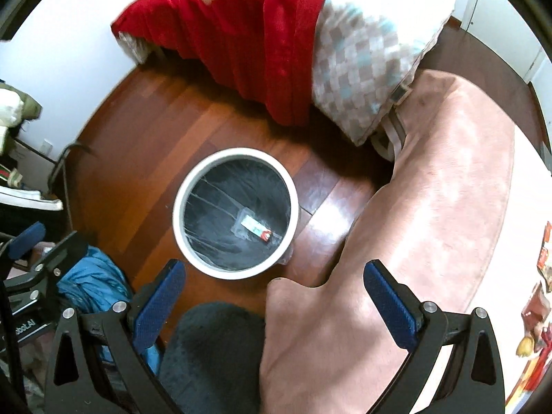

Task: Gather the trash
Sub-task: 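Move both tools back from the bin toward the table, then grasp the brown snack wrapper with the left tool while the right tool grasps the red cola can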

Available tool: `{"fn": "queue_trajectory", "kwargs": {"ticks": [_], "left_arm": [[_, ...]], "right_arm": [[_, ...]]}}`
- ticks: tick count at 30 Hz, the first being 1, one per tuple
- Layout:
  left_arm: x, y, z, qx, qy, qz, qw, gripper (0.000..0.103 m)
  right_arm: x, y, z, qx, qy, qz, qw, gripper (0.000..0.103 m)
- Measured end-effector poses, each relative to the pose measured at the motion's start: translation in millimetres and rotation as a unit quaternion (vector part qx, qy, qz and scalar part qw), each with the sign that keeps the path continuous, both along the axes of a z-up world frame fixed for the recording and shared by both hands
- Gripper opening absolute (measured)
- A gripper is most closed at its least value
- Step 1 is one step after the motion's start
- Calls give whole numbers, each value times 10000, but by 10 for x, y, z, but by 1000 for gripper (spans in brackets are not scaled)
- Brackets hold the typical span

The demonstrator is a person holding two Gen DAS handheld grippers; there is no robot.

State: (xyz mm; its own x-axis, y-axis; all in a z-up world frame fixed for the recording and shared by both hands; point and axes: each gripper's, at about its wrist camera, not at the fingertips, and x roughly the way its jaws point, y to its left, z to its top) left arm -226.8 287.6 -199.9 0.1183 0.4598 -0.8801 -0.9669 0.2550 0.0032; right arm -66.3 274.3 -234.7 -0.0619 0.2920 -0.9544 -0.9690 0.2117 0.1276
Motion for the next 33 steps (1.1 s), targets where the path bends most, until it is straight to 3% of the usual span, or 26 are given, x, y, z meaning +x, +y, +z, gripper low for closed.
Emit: {"fn": "queue_trajectory", "kwargs": {"ticks": [8,12,16,20,25,28,33], "left_arm": [[276,-422,528,536,35,-233,9983,103],[549,-656,614,630,45,-457,9970,103],[1058,-938,507,622,104,-866,9942,103],[1734,-1212,231,376,203,-1380,9895,103],[2702,-1606,-165,40,341,-2100,9771,103],[3194,-1768,-318,-241,350,-2435,9690,103],[3983,-1895,-554,-1000,103,-2945,9504,103]], "right_arm": [[202,-497,741,865,390,-286,9951,103],[408,-856,1016,1242,692,-518,9885,103],[704,-1329,1145,1423,868,-866,9822,103],[1187,-1873,1119,1371,872,-1422,9764,103],[2075,-2677,902,960,510,-2363,9656,103],[2741,-3263,706,533,157,-3113,9487,103],[3671,-3930,395,-40,-235,-3911,9200,103]]}}
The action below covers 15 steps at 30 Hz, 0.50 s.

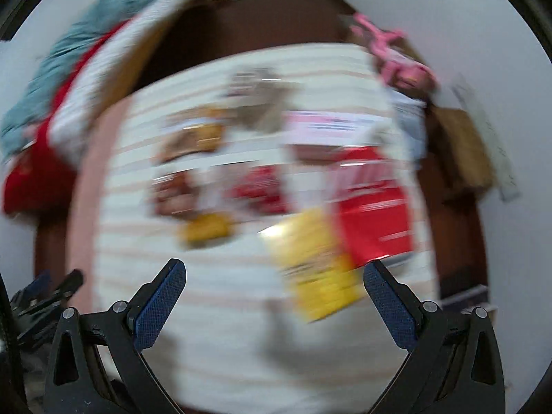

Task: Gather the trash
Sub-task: 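Grasp the brown snack wrapper with the left tool while the right tool grasps the red cola can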

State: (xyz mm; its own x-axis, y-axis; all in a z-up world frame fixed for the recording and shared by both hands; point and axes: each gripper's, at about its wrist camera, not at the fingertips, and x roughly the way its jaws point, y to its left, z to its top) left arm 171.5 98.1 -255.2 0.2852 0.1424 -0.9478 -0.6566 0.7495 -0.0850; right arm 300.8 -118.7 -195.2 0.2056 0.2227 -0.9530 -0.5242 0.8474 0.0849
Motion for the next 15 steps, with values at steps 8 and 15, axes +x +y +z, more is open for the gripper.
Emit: {"fn": "queue_trajectory", "kwargs": {"ticks": [8,15], "left_arm": [[826,10,-303,-590,-66,-331,9977,98],[1087,13,-415,-304,134,-463,9984,56]], "right_arm": [[786,-389,-430,-112,349,-383,9986,103],[895,-221,-654,-182,591,-251,9978,103]]}}
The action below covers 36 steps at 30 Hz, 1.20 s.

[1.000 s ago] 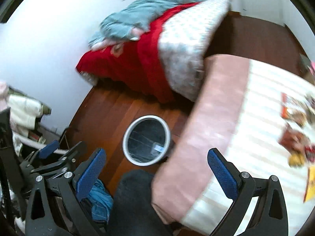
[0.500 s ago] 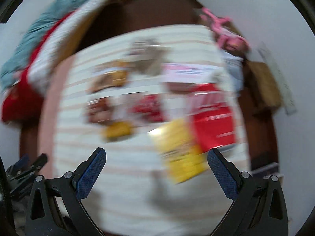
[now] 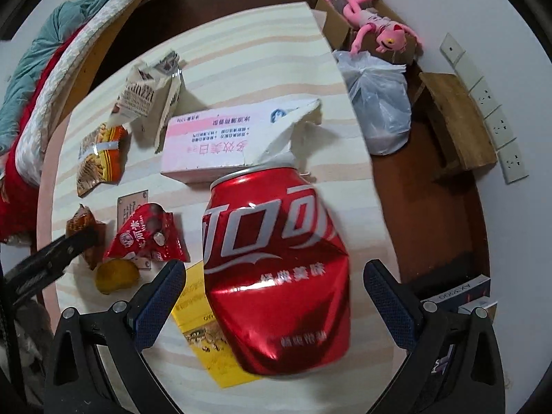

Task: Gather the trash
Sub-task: 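Grasp the brown snack wrapper with the left tool while the right tool grasps the red cola can, then carry wrapper and can over the white bin and open both tools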

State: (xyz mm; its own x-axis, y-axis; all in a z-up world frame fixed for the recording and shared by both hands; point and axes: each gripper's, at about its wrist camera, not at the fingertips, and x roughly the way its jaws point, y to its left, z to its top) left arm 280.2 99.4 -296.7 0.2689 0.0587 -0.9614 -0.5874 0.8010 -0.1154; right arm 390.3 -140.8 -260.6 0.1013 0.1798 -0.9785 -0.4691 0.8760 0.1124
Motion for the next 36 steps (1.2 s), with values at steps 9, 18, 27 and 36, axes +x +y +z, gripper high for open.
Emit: {"fn": "queue_trajectory", "kwargs": {"ticks": [9,18,27,36], "left_arm": [[-73,-184,216,861,-95,-260,9959,45],[-437,-329,687,1367,-537,-308,9887,45],[-1100,-270,1423,1594,-1217,2,9797,45],[-2096,290,2019,2015,-1453,721,9660,45]], "right_arm": [[-31,68,-58,-88,-138,136,9998,82],[-289,26,234,138,-540,237,9982,81],[-780,99,832,823,-862,433,9919,81],[-1525,713,1440,1832,-845,1009,9742,81]]}}
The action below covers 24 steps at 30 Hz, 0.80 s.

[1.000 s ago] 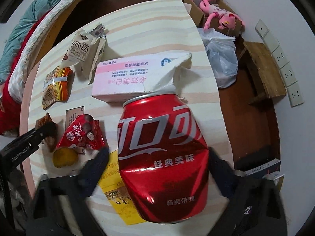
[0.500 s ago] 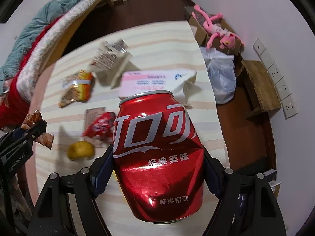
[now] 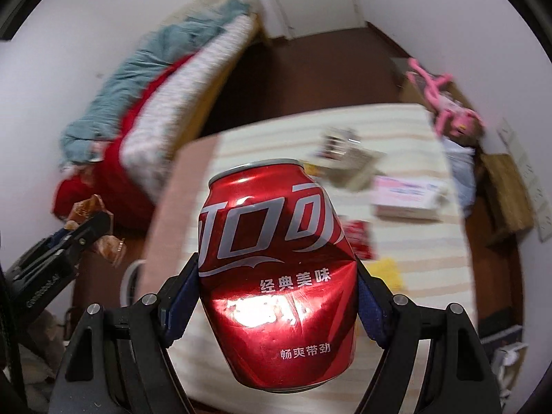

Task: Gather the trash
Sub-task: 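Carry wrapper and can over the white bin and open both tools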

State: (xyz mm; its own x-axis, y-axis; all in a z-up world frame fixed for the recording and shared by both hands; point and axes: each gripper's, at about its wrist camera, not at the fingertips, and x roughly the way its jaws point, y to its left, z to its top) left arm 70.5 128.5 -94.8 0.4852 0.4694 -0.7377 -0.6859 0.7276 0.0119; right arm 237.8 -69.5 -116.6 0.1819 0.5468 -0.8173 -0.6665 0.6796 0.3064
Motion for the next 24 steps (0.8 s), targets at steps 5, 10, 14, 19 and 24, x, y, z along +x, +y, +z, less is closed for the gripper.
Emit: {"fn": "queue_trajectory", "kwargs": {"ticks": [5,10,14,19,24], "left_arm": [[-638,430,75,68,-10,558,9984,45],[-1218,906,-50,-136,7,1078,9941,45],[-1746,1443,-375,-621,39,1620,9848,45],[-2313,2088,-991,-1438,165,2239,9638,45],[-2718,2534,-1724,-2458,285,2574,9341,45]], "right_arm": [[-498,573,168,372,142,470,9981,81],[-1106,1318,101,467,436,1102,9918,81],[-1571,1930,-90,322,641,1607,9844,81],[-2097,2759,-511,-121,890,2175,9719,81],[-2559,3597,-1205,-874,985,2669,9547,81]]}}
